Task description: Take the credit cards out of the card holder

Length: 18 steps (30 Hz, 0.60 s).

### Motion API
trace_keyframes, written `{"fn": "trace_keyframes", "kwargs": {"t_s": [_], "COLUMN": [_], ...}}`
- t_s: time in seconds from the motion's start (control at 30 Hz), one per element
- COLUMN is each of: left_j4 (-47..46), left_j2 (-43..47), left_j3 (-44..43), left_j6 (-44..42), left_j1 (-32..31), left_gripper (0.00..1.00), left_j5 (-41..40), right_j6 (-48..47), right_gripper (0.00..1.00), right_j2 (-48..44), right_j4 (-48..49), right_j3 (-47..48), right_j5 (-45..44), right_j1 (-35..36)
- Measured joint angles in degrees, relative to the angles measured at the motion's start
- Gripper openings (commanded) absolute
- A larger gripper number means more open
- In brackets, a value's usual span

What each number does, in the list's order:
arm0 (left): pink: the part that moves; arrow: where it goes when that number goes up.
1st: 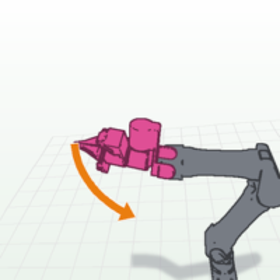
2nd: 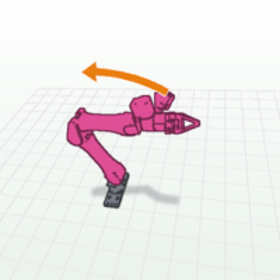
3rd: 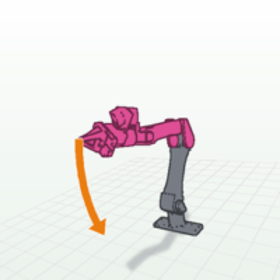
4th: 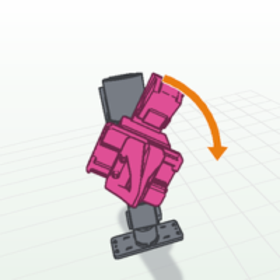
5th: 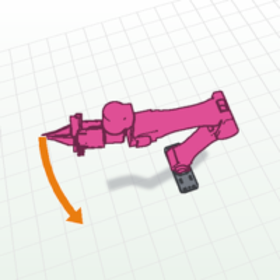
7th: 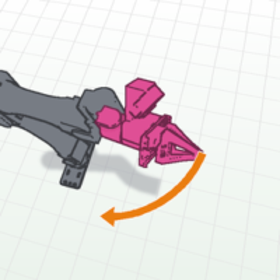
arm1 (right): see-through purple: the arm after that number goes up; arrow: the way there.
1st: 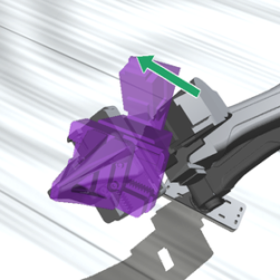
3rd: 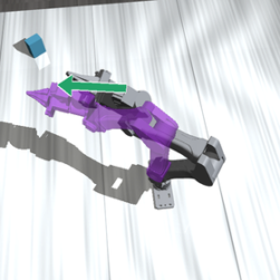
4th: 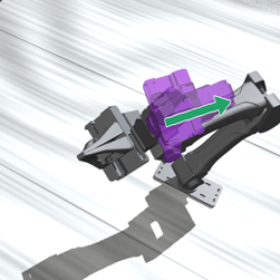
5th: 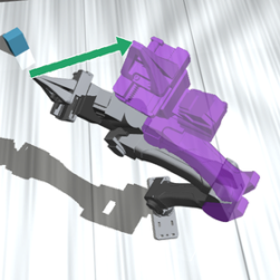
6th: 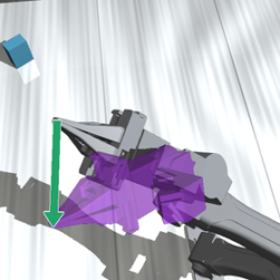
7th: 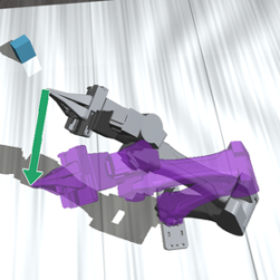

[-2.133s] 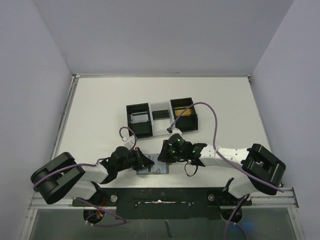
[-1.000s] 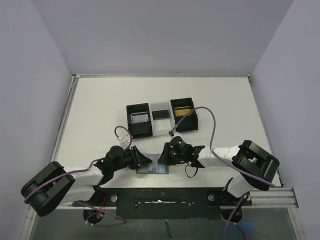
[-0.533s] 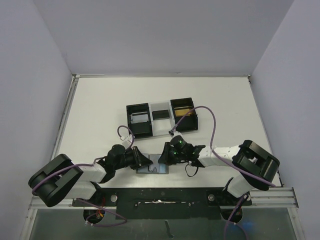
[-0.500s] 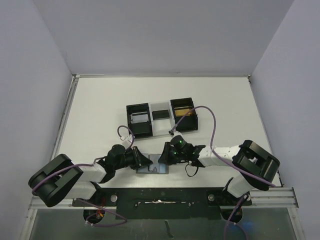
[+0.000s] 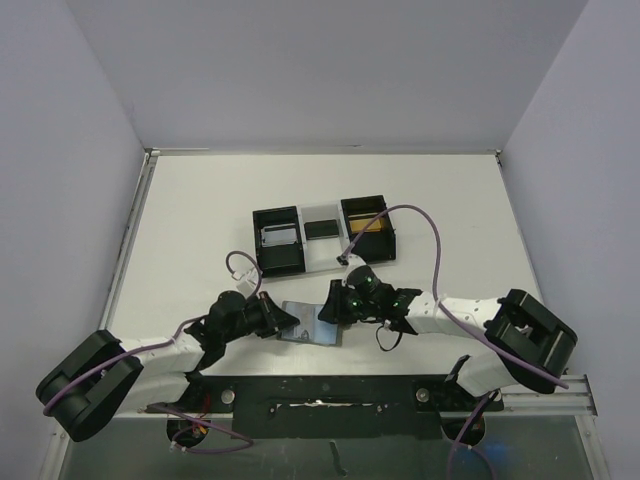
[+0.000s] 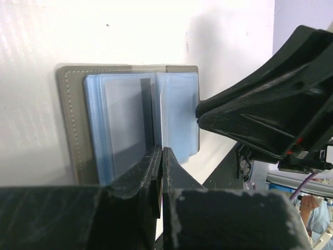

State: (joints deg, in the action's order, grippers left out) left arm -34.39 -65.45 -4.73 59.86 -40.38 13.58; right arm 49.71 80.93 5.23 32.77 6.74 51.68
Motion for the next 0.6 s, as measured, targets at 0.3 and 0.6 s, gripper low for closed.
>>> {"fn": "trace_keyframes", "kwargs": {"t_s": [0.3, 0.6], "left_j4": [-1.5, -1.8], "left_j2": [-0.8, -6.0], "left_j3": [0.8, -1.5], "left_j6": [0.4, -0.6], "left_j1": [0.0, 0.0], "left_gripper": [0.14, 0.11], "left_j5": [0.3, 4.5], "right_j6": [2.6, 6.4], "right_gripper": [0.22, 0.21], "right_j2": [3.9, 7.1], "right_j4": [4.1, 6.8], "right_j3": [1.2, -0.6], "right_j5": [1.8, 1.8], "right_j1": [0.1, 0.0]}}
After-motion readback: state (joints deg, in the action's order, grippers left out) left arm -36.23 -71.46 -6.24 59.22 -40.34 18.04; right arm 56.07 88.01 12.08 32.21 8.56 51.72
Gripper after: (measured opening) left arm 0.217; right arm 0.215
